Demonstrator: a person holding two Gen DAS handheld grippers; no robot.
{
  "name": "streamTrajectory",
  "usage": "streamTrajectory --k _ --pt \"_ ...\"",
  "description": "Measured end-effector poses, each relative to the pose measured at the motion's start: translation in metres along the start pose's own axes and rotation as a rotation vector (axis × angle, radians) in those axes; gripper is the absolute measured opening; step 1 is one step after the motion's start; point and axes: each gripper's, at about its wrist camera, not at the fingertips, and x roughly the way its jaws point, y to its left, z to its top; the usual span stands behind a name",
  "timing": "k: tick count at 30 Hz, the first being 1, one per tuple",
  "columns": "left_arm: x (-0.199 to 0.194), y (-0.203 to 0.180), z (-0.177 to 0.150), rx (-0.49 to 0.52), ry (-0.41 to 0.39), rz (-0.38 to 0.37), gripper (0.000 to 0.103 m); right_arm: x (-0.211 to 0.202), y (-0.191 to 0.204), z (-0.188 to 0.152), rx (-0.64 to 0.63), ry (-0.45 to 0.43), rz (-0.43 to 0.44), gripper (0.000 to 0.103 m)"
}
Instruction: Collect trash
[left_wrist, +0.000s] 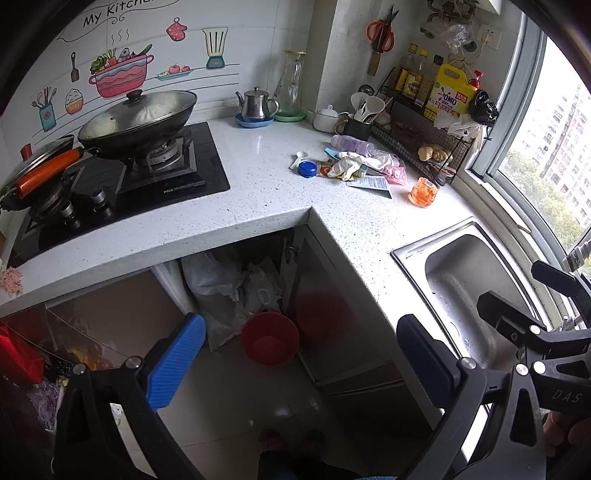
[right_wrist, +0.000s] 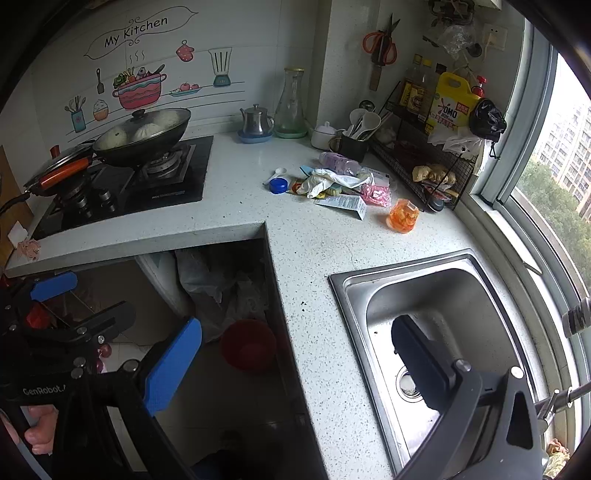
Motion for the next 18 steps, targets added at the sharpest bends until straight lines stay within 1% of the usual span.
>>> streamTrajectory --k 18 --pt "-0.0050 0.0030 0.0020 -0.004 -0.006 -0.009 0.103 -0.0010 -0.0002 0.0029 -0.001 0.005 -0.009 0.103"
